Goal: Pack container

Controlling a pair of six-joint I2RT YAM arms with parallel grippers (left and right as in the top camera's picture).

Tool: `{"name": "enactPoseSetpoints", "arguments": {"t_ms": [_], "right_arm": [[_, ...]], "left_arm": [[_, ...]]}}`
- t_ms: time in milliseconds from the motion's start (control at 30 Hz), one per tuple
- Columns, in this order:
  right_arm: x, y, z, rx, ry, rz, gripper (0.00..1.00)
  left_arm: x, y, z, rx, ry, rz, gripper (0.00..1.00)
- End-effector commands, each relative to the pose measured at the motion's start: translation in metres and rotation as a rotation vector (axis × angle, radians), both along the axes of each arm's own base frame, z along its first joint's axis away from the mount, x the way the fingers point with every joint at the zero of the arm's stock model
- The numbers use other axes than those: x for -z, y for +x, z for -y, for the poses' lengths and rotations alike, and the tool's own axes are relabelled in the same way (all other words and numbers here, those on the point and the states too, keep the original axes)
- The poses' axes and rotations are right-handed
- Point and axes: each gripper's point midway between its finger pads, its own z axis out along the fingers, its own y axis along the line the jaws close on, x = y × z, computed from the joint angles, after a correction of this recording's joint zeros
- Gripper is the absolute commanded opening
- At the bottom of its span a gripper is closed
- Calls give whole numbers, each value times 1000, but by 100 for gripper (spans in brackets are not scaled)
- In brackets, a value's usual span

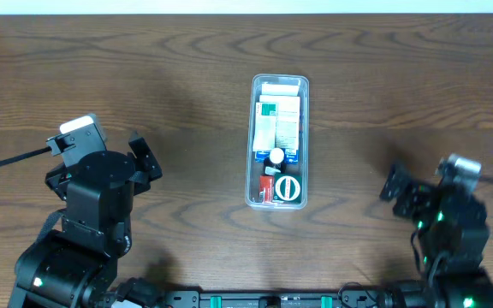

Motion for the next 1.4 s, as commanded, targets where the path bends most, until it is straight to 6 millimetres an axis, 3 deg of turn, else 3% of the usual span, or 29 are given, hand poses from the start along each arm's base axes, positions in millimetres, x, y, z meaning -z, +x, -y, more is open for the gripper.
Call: {"name": "enactPoseSetpoints", "arguments": {"t_ms": [0,367,633,1367], "right_arm": [[15,-11,-8,-84,-45,43,99],[77,-22,-17,-145,-39,58,99],[101,-24,-18,-150,-37,0,99],[102,-24,-18,-151,-36,-3,99]], "left_arm": [[-5,0,-4,-13,12,11,98],[-5,0,-4,-13,12,11,98],[-5,0,-4,-13,12,11,98],[-5,0,-4,-13,12,11,98]]}}
